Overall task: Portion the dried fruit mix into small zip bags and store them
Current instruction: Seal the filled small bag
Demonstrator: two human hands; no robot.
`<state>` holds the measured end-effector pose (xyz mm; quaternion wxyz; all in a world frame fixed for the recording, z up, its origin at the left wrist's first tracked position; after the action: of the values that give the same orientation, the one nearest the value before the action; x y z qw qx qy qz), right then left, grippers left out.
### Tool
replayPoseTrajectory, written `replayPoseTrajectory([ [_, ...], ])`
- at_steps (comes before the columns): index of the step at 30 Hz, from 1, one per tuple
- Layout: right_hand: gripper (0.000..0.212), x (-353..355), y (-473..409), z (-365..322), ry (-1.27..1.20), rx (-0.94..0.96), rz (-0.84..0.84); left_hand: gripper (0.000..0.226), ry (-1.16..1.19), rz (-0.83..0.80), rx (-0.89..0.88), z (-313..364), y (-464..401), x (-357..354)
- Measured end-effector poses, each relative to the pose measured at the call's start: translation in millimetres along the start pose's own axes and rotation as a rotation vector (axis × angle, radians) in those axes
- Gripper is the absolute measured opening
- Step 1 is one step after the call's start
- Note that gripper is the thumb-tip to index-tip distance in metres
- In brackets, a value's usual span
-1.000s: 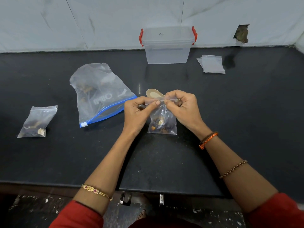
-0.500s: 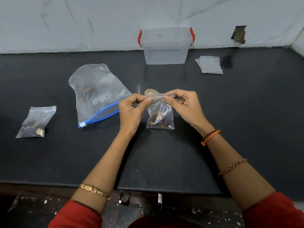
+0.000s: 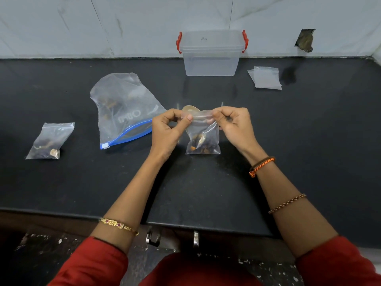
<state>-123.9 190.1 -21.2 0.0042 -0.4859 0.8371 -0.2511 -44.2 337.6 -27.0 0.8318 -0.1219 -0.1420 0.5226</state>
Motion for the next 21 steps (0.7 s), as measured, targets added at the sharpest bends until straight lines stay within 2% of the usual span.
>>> replayPoseTrajectory([
  [4, 0.018, 3.7, 2.2, -3.2, -0.006, 0.007, 0.07, 0.016, 0.015, -0.074, -0.027, 7.0, 2.0, -9.4],
  [10, 0.014, 2.2, 1.3, -4.3, -0.083, -0.033, -0.079, 0.016, -0.03, -0.022, -0.034, 12.4, 4.5, -9.7],
  [13, 0.02, 1.6, 6.4, -9.0, -0.15, -0.04, -0.066, 0.007, -0.086, -0.017, -0.059, 21.1, 8.6, -9.1],
  [15, 0.021, 1.3, 6.9, -11.3, -0.164, -0.042, -0.057, 0.01, -0.134, 0.002, -0.092, 26.7, 10.3, -7.2],
  [21, 0.021, 3.9, 9.5, -16.3, -0.144, -0.001, -0.088, 0.012, -0.147, -0.055, -0.032, 34.4, 14.7, -6.8],
])
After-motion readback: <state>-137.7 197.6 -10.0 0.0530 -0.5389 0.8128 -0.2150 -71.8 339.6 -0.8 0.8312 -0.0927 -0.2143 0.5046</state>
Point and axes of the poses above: each hand's wrist, its own y-axis away from the middle knuckle, its own x-axis out of the back of the hand, z = x × y, the point moved 6 cm from there along -y, towards the middle knuckle, and after that the axes turned 1 degree about x, right-handed, at the moved point
